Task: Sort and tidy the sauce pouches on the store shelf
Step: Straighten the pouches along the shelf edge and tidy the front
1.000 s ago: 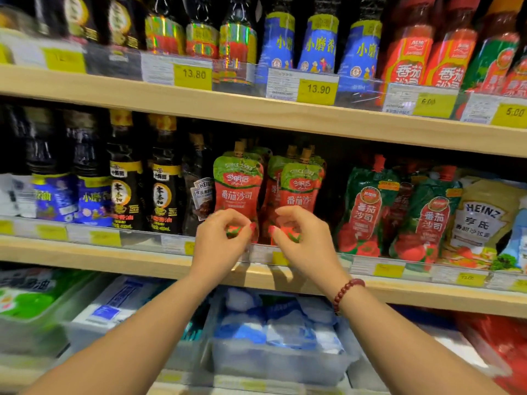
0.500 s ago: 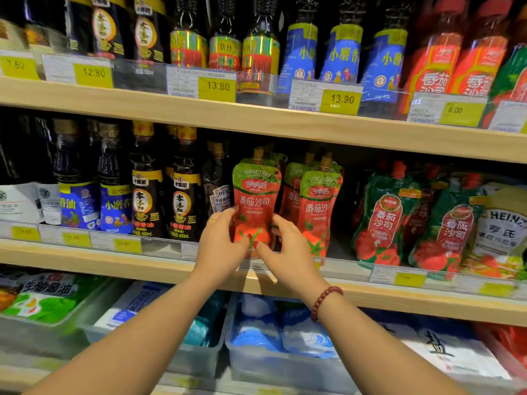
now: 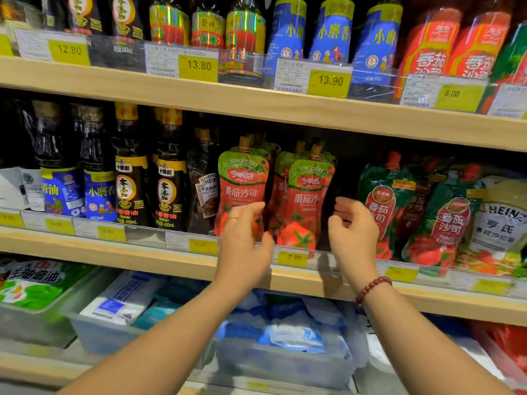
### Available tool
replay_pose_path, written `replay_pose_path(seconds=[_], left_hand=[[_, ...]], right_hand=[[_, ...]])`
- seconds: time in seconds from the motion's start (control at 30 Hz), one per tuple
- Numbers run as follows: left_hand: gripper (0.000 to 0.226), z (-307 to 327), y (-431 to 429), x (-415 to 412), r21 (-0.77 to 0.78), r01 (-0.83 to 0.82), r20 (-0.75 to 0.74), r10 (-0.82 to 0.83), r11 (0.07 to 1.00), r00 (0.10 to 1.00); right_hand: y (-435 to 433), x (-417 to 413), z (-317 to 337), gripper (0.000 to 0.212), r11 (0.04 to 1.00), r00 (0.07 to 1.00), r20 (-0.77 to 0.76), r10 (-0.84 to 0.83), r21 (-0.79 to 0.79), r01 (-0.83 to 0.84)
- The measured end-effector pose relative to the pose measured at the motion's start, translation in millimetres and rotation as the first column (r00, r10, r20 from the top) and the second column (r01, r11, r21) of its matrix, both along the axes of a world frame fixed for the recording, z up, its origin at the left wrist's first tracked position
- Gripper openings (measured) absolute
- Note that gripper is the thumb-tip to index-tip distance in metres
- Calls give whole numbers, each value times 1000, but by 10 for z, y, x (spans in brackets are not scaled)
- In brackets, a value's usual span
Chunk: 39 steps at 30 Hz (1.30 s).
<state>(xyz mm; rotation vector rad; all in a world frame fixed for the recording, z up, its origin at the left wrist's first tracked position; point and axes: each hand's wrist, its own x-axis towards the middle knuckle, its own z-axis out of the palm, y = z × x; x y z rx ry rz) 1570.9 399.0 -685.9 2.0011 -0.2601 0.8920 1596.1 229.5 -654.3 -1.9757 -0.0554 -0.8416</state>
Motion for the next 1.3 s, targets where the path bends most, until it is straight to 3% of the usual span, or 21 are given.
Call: replay_pose_path(seconds=[0.13,0.27,0.4,0.53,0.67,0.83,1.0,1.17,1.3], left_hand=[[65,52,-330,141,80,60,-184,-45,995,982],[55,77,-444,206,161,21,-167,6,987,986],[42,126,-420,246,193,-22,-153,53,981,987],[57,138,-328,272,149,-9,-235,44,989,971],[47,44,-307,234,181,-12,-190,47,983,981],[43,25,-300,279,171,-7,-199,41,985,979],[50,-10,-305,260,89,-16,-169,31,996,985],[33,39,-477,159,70,-7,16,6,998,1000],[32,101,-823,189,87,148,-34,-145,985,989]], right_hand=[[-136,104,-94,60,979,939,-318,132,-109,-174],[-161,161,-104,56,953,902,-359,240,-88,-289],[-184,150,-170,43,962,936,-301,181,-142,-232],[-193,139,-190,32,961,955,-264,136,-199,-192],[-202,111,-226,25,956,963,-246,107,-242,-169],[-205,75,-203,45,944,955,-234,184,-227,-238],[-314,13,-203,42,938,948,-175,266,-180,-296],[-709,-148,-204,32,984,983,122,136,-136,-119],[-1032,-152,-255,23,994,986,141,-84,-63,94]])
